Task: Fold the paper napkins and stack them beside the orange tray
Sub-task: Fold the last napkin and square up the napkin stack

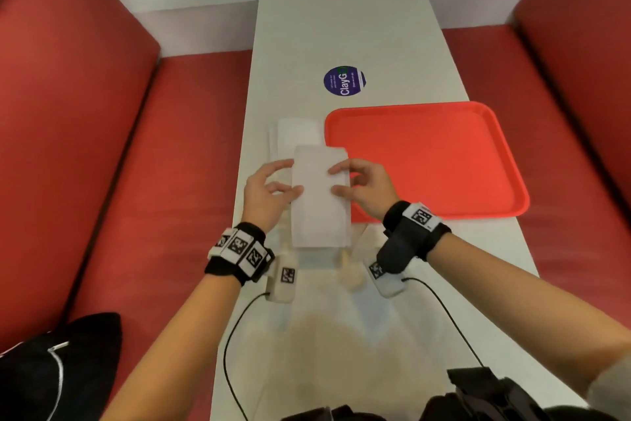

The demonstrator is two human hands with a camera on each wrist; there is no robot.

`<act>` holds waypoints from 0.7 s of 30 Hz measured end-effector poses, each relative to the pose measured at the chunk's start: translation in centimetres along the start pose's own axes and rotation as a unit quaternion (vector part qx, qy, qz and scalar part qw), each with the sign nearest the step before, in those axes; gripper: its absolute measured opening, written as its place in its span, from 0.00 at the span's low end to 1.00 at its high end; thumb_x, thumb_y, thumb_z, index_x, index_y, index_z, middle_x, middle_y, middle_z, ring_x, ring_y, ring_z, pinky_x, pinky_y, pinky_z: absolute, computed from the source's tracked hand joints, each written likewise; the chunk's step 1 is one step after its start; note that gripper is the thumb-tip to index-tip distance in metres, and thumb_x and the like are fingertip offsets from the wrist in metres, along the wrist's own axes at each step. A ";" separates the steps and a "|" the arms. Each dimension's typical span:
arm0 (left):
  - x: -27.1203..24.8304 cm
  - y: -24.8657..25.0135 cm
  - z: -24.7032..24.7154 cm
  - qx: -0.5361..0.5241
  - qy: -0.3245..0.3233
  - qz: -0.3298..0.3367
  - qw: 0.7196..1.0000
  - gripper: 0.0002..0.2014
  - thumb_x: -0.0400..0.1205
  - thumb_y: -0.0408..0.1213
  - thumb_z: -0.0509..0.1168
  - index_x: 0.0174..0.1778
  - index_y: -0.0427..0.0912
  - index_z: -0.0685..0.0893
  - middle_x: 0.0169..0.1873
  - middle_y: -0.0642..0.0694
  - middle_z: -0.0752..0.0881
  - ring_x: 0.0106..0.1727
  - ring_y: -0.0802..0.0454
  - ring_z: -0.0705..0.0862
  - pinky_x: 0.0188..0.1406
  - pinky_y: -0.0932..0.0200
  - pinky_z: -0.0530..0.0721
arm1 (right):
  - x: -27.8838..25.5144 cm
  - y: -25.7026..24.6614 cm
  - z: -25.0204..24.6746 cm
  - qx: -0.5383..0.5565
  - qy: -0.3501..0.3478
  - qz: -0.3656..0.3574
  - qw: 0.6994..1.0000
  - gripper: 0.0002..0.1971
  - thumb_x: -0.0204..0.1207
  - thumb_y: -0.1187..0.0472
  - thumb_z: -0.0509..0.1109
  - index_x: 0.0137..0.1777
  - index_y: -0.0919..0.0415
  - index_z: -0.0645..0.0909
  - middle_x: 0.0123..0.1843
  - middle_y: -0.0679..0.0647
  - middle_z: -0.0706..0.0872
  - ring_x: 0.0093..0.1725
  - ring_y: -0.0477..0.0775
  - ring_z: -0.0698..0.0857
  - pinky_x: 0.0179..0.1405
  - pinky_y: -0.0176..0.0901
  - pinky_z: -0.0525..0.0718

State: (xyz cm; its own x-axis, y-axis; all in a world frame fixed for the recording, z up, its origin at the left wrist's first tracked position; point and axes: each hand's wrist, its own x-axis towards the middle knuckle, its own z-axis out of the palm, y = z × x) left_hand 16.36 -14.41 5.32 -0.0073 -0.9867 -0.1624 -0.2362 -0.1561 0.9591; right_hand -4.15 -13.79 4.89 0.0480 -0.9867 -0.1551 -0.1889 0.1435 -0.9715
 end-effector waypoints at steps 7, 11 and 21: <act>8.3 -0.9 -1.4 0.104 0.012 0.019 0.994 0.16 0.73 0.30 0.77 0.56 0.46 0.90 0.55 0.52 0.89 0.38 0.59 0.86 0.50 0.76 0.79 | 9.7 1.5 1.8 -0.066 0.057 0.017 0.996 0.19 0.66 0.67 0.80 0.59 0.57 0.88 0.50 0.51 0.87 0.34 0.43 0.77 0.40 0.32 0.80; 11.4 -3.2 -1.1 0.159 0.024 0.022 0.987 0.18 0.73 0.30 0.77 0.60 0.43 0.88 0.59 0.53 0.86 0.36 0.60 0.84 0.42 0.83 0.76 | 13.1 3.0 2.8 -0.137 0.064 0.024 0.988 0.20 0.67 0.64 0.81 0.61 0.57 0.87 0.45 0.49 0.85 0.33 0.41 0.76 0.33 0.18 0.73; 14.2 -6.3 -0.6 0.333 -0.063 0.001 0.941 0.23 0.80 0.26 0.70 0.72 0.39 0.80 0.72 0.43 0.71 0.55 0.39 0.83 0.62 0.59 0.80 | 15.4 5.4 5.1 -0.320 -0.015 0.044 0.946 0.26 0.73 0.59 0.77 0.71 0.63 0.80 0.64 0.64 0.81 0.64 0.62 0.80 0.64 0.44 0.75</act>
State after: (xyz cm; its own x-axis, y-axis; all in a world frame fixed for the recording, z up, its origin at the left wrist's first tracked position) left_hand 18.32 -27.44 -2.88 -0.1139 -0.9671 -0.2276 -0.7917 -0.0500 0.6088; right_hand 0.55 -27.79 -3.70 0.0311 -0.9692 -0.2442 -0.7484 0.1393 -0.6485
